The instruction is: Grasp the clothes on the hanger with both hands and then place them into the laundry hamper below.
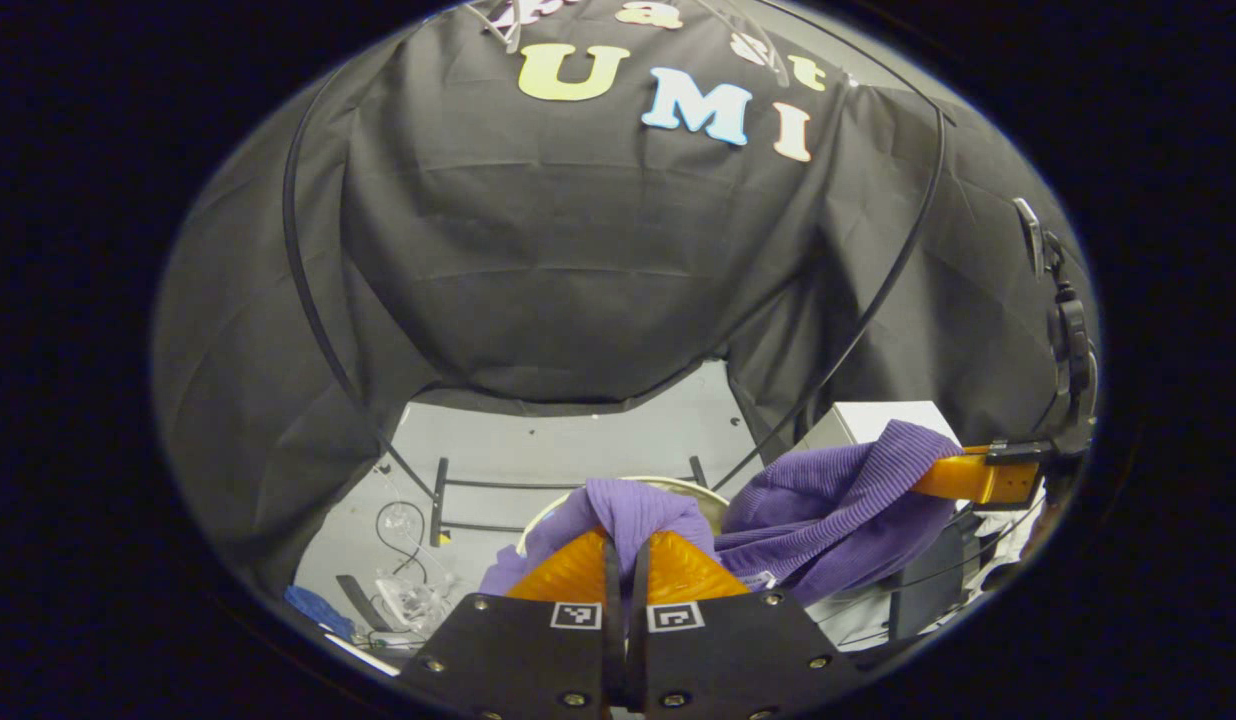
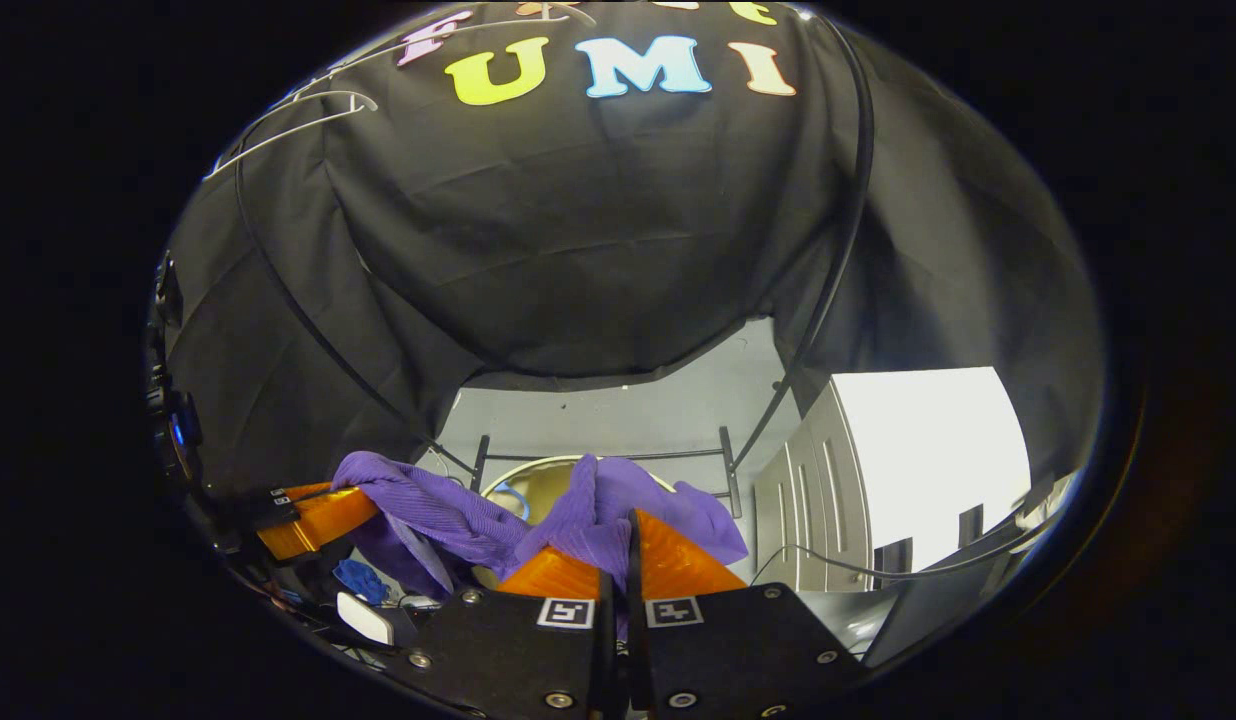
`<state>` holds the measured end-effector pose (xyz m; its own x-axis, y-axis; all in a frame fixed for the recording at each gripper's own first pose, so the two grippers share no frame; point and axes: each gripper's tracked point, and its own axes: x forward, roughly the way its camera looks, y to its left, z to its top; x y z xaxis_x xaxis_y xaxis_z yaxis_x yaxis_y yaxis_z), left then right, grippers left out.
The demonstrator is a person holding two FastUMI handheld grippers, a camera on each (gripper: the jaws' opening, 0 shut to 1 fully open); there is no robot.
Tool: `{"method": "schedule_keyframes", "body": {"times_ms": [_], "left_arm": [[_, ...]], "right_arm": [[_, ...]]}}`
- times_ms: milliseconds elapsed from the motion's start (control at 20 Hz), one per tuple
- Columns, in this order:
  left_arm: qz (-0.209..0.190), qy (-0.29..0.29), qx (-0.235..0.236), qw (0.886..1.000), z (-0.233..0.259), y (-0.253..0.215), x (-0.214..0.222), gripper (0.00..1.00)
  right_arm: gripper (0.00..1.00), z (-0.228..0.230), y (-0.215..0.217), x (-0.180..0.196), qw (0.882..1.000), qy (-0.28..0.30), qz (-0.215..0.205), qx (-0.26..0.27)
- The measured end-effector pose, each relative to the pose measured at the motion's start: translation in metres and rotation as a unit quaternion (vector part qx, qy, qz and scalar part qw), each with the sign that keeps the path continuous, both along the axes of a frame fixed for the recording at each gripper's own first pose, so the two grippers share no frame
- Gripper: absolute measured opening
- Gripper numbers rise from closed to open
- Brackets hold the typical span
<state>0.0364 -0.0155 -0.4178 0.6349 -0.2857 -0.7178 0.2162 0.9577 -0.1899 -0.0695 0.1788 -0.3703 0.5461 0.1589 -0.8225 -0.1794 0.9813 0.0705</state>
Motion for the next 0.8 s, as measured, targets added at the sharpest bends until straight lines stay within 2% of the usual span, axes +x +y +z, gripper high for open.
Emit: {"method": "schedule_keyframes", "body": {"times_ms": [250,550,650,700,800], "left_arm": [[0.002,0.006,-0.005,1.0,-0.002,0.0,-0.006,0.01],[0.003,0.001,0.01,1.0,-0.002,0.013,-0.008,0.03],[0.008,0.006,0.022,1.0,-0.01,0.022,-0.009,0.14],[0.01,0.004,0.027,1.0,-0.013,0.025,-0.009,0.3],[0.009,-0.006,0.032,0.999,-0.003,0.032,-0.008,0.61]], "right_arm": [[0.07,0.006,-0.01,-0.001,1.0,0.003,0.005,-0.013],[0.14,0.012,-0.017,-0.008,1.0,0.012,-0.02,-0.011],[0.14,0.017,-0.013,-0.009,1.0,0.015,-0.019,-0.001],[0.21,0.02,-0.01,-0.009,1.0,0.013,-0.019,0.006],[0.55,0.03,-0.012,-0.001,1.0,0.003,-0.025,0.007]]}}
